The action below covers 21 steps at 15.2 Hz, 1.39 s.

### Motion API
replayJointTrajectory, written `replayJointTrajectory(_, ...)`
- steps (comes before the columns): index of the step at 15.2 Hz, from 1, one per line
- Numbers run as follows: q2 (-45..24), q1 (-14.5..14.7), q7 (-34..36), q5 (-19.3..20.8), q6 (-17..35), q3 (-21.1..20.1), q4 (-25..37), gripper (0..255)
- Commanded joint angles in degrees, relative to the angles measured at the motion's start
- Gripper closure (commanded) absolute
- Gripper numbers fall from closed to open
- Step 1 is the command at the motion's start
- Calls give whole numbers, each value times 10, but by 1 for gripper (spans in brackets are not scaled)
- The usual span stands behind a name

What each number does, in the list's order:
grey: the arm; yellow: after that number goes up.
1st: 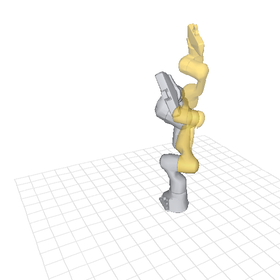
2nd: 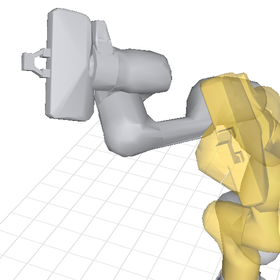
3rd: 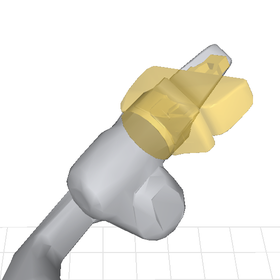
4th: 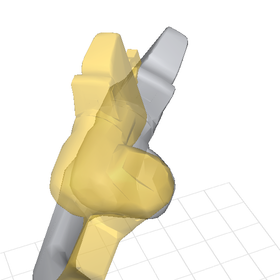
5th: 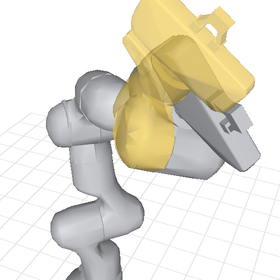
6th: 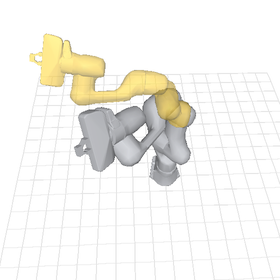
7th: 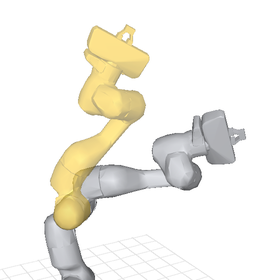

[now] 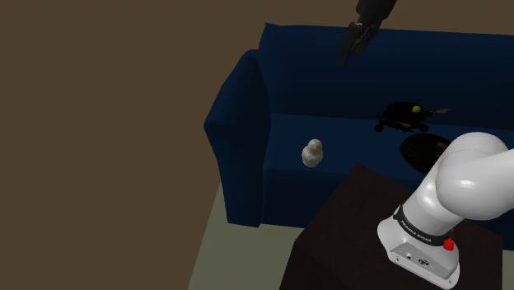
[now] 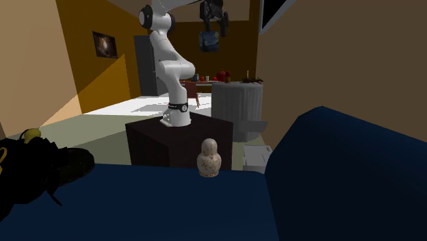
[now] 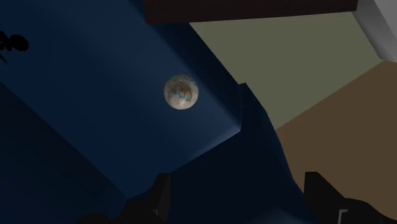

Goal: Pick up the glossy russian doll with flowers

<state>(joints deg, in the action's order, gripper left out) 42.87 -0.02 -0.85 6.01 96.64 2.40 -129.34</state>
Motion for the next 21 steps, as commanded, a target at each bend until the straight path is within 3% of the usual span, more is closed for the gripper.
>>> replayJointTrajectory(1, 0, 0, 0, 0, 0, 0, 0, 0)
replayJointTrajectory(11, -48, -20, -2, 39, 184, 26, -148, 0)
replayJointTrajectory(21, -187, -51, 9, 92, 392, 54, -227, 0)
